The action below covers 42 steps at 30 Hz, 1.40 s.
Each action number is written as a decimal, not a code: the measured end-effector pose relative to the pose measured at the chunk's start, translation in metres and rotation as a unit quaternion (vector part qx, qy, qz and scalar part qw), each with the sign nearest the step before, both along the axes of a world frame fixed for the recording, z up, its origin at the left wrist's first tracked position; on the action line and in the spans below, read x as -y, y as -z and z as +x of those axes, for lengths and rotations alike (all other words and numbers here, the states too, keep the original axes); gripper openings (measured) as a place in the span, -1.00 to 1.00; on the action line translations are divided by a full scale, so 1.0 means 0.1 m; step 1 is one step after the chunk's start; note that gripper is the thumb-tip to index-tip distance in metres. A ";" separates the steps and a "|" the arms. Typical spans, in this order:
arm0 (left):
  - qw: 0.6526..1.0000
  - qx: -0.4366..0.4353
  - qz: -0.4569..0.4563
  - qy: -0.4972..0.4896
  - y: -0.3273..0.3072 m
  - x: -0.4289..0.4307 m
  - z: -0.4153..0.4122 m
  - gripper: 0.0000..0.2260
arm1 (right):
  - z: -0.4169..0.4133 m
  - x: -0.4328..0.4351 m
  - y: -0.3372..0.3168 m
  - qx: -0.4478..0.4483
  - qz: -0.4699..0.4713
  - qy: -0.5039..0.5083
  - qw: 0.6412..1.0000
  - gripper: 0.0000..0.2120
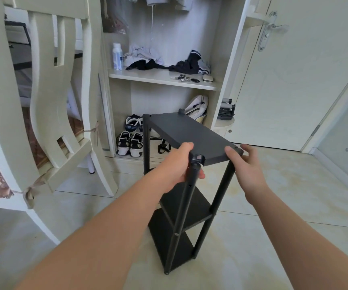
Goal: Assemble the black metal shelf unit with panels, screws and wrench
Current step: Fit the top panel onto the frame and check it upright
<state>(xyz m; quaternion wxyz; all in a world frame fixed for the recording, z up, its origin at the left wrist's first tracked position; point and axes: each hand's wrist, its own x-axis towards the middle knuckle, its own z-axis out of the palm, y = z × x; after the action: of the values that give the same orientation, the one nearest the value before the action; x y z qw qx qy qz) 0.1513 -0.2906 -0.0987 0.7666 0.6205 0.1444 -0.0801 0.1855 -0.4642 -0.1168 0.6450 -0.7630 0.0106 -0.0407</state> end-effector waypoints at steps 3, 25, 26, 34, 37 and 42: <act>1.000 0.024 0.003 -0.016 0.06 -0.08 0.02 -0.62 | 0.00 -0.07 0.01 -0.008 -0.008 -0.004 1.000 -0.61; 0.999 0.007 0.043 0.008 0.06 -0.10 -0.02 -0.69 | 0.19 -0.27 0.18 -0.065 0.086 0.032 0.994 -0.55; 0.999 0.005 0.041 0.009 0.06 -0.10 -0.02 -0.69 | 0.19 -0.27 0.17 -0.064 0.085 0.030 0.994 -0.55; 1.000 0.012 0.003 0.019 0.07 -0.15 -0.01 -0.70 | 0.15 -0.27 0.11 -0.072 0.070 0.028 0.995 -0.50; 0.998 0.030 -0.030 0.045 0.12 -0.18 0.00 -0.51 | 0.06 -0.26 0.06 -0.036 0.028 0.040 0.998 -0.47; 1.000 0.015 -0.016 0.011 0.15 -0.29 0.02 -0.47 | -0.21 -0.26 -0.01 0.267 -0.258 0.033 0.928 -0.35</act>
<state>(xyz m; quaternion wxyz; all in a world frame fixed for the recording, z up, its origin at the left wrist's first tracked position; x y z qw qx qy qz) 0.1532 -0.2616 -0.1133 0.7777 0.6106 0.1251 -0.0817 0.1642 -0.4382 -0.1162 0.4035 -0.8632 -0.1473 -0.2652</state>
